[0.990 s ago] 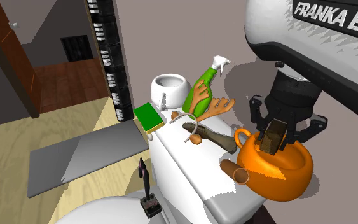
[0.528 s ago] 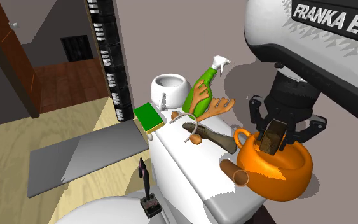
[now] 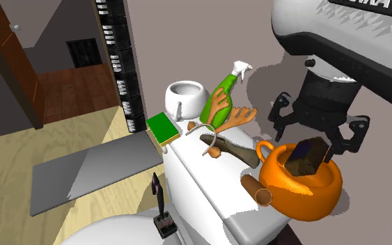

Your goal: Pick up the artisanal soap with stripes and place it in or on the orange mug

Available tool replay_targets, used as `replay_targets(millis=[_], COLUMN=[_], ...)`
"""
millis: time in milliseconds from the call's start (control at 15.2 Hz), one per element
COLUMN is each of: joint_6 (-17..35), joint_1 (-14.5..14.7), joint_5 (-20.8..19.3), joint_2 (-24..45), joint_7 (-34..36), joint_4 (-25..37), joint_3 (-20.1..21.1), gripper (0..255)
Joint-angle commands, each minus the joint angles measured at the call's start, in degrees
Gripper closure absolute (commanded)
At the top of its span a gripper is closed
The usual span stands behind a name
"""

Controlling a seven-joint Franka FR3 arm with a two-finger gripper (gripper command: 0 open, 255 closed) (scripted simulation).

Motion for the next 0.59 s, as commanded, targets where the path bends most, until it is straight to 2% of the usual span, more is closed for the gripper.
replay_targets(millis=[0, 66, 528], joint_6=[-2.9, -4.2, -4.2], joint_1=[0.2, 0.3, 0.3], joint_5=[0.4, 0.6, 0.6], joint_2=[1.3, 1.9, 1.9], joint_7=[0.1, 0.0, 0.0], joint_4=[4.3, 6.1, 6.1], joint_3=[0.4, 0.6, 0.6], gripper=[0, 0, 0])
